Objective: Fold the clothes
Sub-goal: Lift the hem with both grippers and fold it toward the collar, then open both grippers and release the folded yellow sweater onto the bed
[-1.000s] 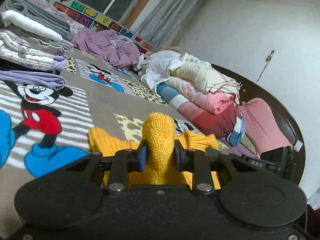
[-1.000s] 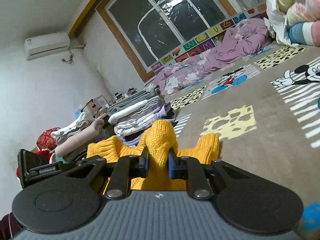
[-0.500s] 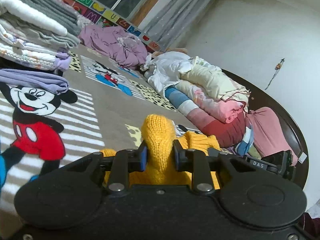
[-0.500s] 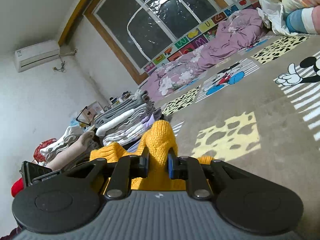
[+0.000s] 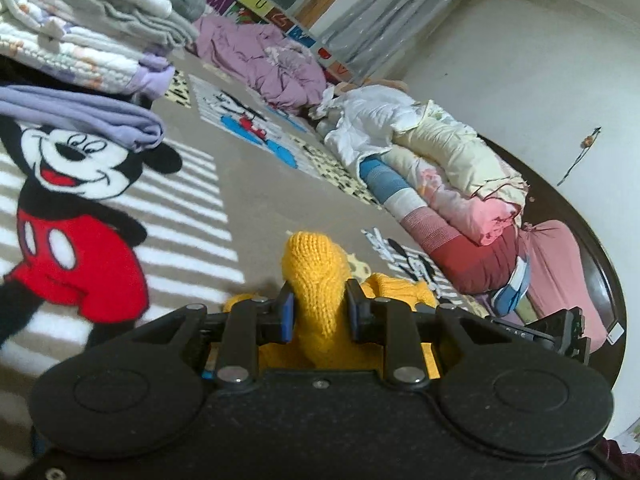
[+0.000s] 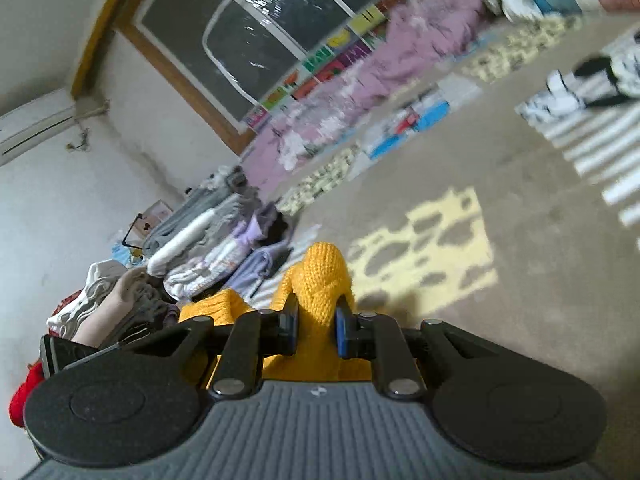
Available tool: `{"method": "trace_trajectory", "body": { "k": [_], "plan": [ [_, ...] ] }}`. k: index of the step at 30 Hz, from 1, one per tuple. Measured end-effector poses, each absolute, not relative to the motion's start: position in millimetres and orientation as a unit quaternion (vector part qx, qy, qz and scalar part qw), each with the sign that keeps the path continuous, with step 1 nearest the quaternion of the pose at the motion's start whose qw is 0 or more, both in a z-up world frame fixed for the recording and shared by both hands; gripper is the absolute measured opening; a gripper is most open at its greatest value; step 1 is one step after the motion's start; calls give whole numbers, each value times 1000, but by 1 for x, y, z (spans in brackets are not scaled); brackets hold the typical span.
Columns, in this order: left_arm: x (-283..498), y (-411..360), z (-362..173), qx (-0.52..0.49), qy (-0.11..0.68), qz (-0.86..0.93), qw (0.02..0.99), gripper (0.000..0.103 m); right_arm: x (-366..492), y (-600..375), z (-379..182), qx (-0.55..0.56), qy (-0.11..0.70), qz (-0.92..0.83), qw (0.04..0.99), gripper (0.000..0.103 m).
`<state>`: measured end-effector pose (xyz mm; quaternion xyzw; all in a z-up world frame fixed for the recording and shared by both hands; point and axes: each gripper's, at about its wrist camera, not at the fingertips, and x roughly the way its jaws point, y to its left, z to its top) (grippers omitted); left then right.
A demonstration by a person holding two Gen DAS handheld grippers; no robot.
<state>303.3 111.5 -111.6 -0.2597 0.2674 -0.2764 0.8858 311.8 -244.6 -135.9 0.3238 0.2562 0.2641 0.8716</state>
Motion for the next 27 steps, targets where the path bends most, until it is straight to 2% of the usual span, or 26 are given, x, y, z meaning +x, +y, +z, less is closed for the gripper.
{"method": "trace_trajectory", "body": {
  "k": [2,3,4,6,11,15,20,27],
  "plan": [
    [305,109,-114,-256,275,-269,887,25,313,-244,-138,324,259,260,872,19],
    [305,110,-114,-255,276,-265,888,31,311,-244,-139,323,259,259,873,20],
    [303,111,-112,-256,274,-260,890,41,309,-244,-140,322,260,256,873,22],
    [298,118,-107,-266,264,-259,890,51,305,-246,-138,323,253,251,876,38],
    [267,122,-79,-230,222,-236,918,53,284,-252,-118,308,215,234,897,53],
    [228,101,-57,-165,191,-258,933,59,251,-252,-91,218,168,235,932,53],
    [194,58,-48,-31,155,-242,957,59,203,-227,-72,93,133,269,949,52],
    [208,40,-84,32,181,-247,952,54,195,-188,-75,9,131,303,944,49]
  ]
}}
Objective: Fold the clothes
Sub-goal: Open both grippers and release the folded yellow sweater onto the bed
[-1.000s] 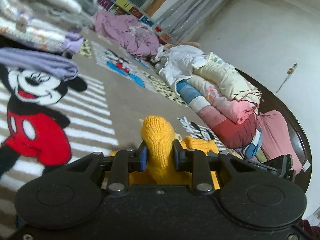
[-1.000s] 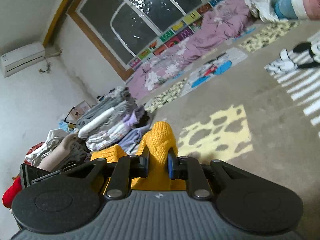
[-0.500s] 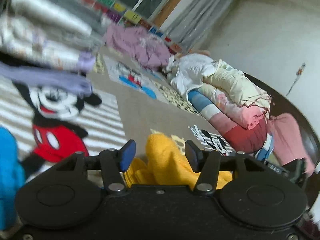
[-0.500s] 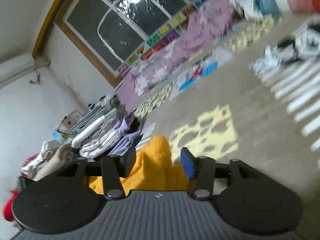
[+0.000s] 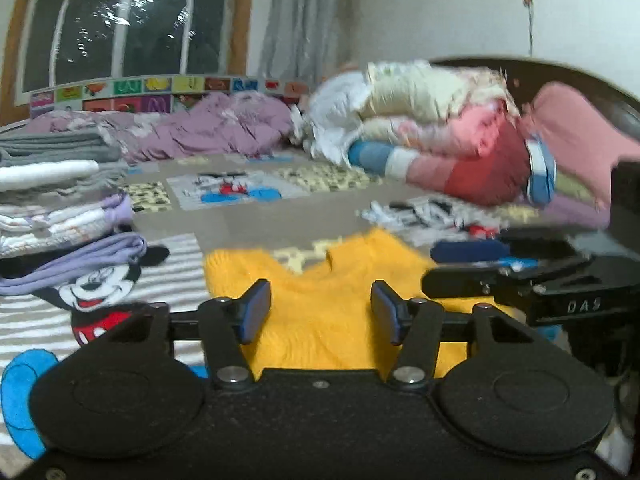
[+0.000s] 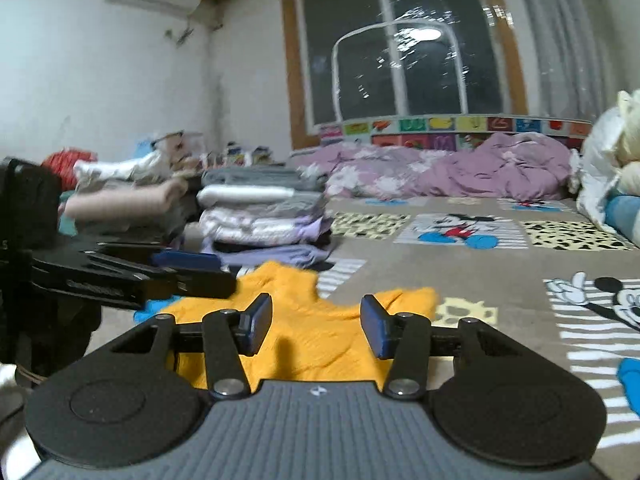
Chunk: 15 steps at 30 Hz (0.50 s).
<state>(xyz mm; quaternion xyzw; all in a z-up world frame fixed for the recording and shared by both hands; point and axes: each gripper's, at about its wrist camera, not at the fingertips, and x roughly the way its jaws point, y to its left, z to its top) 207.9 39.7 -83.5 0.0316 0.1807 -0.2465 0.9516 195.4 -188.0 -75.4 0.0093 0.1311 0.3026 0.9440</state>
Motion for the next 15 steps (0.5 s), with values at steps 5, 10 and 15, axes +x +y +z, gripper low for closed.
{"method": "trace_trajectory", "body": {
  "k": [5,10,15],
  "plan": [
    [217,41,-107,41,202,-259,944,54,208,-177,-91,-10,168,313,935,49],
    [227,46,-114,11,226,-267,937,56,208,-170,-103,-10,185,316,931,50],
    [229,44,-120,7,234,-265,935,58,215,-170,-111,8,205,323,924,50]
  ]
}}
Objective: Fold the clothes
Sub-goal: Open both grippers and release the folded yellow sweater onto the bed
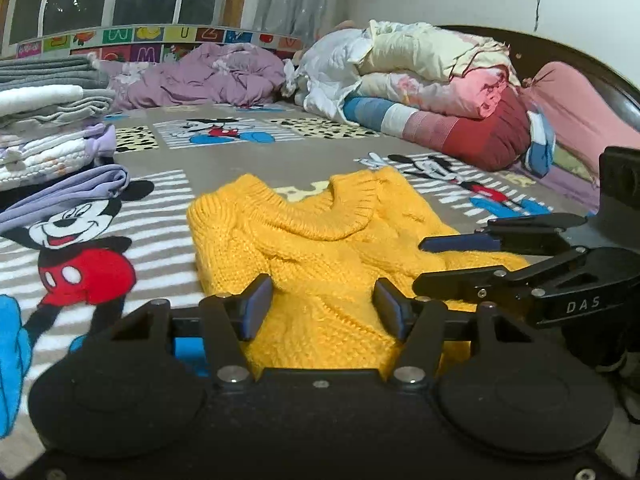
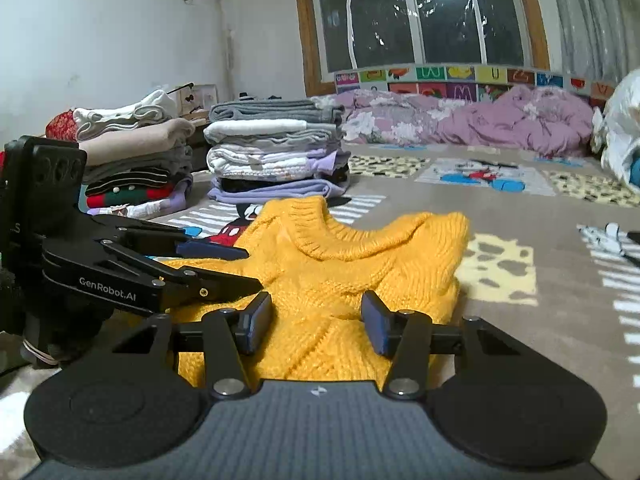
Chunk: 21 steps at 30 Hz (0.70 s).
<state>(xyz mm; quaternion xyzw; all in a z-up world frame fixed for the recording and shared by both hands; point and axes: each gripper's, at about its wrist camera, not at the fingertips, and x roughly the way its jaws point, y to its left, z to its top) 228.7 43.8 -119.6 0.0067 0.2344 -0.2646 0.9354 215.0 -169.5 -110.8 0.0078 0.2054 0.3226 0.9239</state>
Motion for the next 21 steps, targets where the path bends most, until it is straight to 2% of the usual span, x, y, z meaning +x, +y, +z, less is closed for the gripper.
{"method": "trace_trajectory", "body": {
  "k": [10,14,21],
  "plan": [
    [223,41,-116,21,229,-259,938,59,211,-169,-112,5,204,319,925,50],
    [219,48,-100,12,227,-270,935,58,203,-178,-99,16,177,319,931,50],
    [235,44,-75,50,179,-265,946,58,215,-183,-73,-34,118,310,943,59]
  ]
}}
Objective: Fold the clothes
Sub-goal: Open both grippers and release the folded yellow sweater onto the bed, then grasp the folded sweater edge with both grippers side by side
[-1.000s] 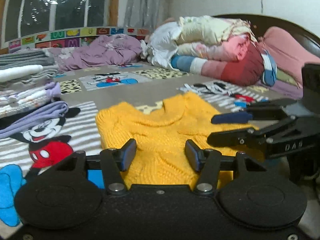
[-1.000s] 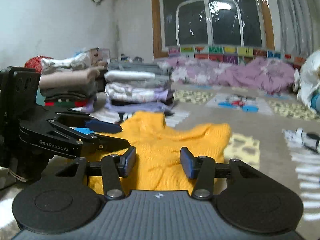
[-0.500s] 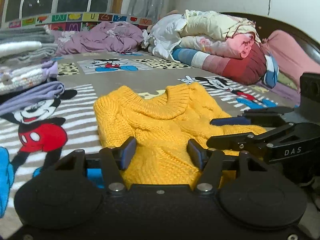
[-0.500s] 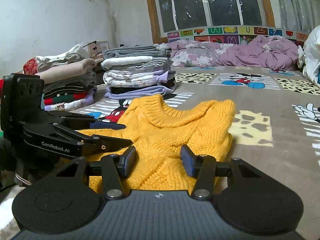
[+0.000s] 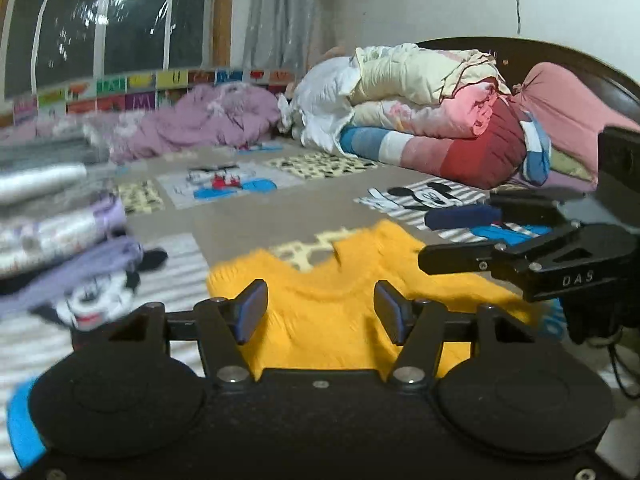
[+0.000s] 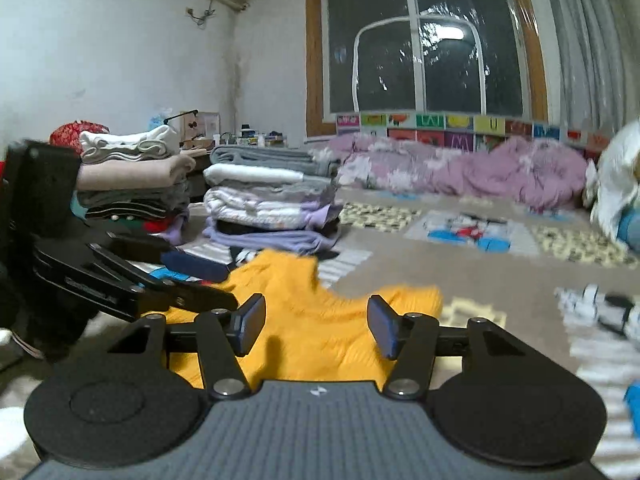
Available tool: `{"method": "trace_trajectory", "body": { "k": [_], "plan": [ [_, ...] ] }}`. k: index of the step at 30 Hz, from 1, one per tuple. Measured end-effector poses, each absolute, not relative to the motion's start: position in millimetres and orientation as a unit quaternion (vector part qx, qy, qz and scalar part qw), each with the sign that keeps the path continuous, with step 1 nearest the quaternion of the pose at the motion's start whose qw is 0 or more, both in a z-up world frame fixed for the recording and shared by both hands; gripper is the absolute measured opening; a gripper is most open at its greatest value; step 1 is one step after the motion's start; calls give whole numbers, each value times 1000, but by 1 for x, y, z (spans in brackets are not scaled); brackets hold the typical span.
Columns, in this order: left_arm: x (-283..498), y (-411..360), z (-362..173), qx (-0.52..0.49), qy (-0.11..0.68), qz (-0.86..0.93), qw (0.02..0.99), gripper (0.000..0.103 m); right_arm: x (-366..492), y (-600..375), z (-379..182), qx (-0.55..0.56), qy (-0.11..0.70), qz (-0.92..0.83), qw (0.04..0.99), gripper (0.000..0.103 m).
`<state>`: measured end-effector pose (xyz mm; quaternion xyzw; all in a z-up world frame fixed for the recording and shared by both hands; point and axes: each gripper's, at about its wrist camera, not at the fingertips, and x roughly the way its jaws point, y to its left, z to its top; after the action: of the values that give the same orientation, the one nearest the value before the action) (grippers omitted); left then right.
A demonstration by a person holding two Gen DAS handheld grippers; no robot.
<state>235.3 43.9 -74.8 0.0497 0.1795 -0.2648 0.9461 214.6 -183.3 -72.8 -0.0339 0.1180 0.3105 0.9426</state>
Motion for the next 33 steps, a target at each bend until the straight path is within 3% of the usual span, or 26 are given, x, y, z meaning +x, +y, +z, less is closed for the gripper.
{"method": "trace_trajectory", "body": {
  "k": [22,28,33],
  "plan": [
    [276,43,-119,28,242,-259,935,60,280,-185,-117,19,238,313,919,65],
    [262,50,-106,15,213,-240,947,61,272,-190,-109,20,212,314,925,64],
    [239,77,-85,-93,207,-218,949,61,253,-214,-95,93,182,288,936,67]
  ]
}}
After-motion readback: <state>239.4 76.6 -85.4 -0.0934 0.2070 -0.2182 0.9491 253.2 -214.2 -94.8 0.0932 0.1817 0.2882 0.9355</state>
